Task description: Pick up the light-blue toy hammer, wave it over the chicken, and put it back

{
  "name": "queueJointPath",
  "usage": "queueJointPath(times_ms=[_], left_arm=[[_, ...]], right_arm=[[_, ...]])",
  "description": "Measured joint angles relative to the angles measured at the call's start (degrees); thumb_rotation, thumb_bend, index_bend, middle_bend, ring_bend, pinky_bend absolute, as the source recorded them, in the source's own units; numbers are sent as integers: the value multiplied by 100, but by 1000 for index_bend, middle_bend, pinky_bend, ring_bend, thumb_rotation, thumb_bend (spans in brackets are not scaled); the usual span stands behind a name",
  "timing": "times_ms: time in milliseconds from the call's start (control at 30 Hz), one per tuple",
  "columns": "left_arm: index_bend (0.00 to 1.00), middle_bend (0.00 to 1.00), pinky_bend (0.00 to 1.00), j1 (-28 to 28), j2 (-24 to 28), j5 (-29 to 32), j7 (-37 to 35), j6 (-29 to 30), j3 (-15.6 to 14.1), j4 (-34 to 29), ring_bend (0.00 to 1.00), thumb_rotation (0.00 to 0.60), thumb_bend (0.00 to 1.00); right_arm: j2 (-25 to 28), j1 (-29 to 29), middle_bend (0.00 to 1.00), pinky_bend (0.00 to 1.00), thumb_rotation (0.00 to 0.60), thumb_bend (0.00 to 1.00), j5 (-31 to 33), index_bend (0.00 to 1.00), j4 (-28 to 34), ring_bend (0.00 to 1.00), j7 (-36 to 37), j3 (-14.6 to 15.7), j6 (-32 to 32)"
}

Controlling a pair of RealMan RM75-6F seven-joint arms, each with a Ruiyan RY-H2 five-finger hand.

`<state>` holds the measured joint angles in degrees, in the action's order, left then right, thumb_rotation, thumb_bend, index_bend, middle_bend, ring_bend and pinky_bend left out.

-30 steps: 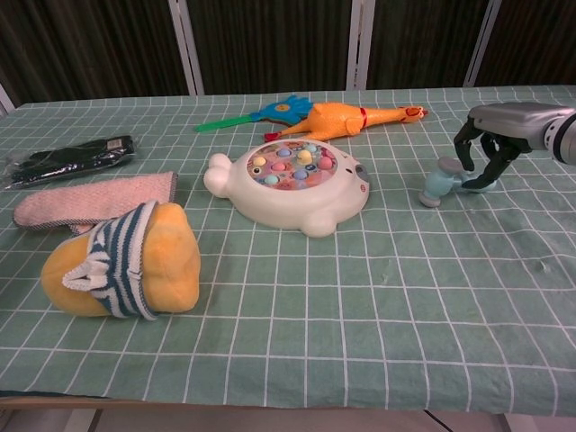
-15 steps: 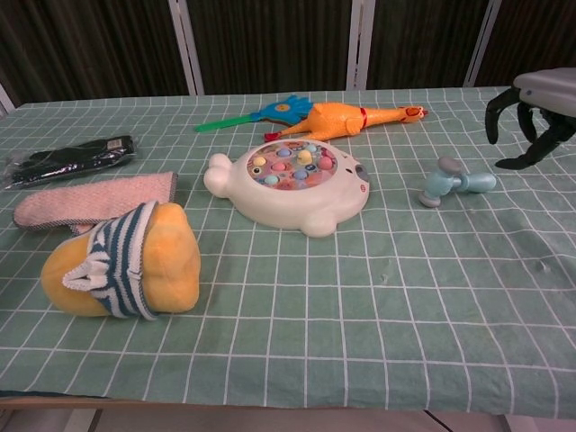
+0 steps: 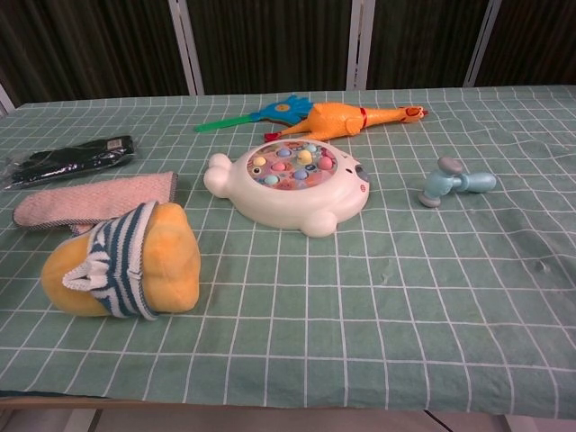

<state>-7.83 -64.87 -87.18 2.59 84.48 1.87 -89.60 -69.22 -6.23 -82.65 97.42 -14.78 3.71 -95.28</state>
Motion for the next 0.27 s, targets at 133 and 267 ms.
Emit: queueJointPath(times_ms=[133, 267], left_arm=[[0, 42, 46, 15, -9, 4, 49, 11, -1, -22, 0, 600, 330], [0, 41, 47, 56, 12, 33, 75, 23, -15, -44, 0, 600, 330]], right_arm=[[125, 167, 0, 109, 600, 271, -48, 0, -294, 0, 109, 42, 40], [216, 255, 0, 107, 600, 270, -88, 0, -210, 0, 194, -5, 163]])
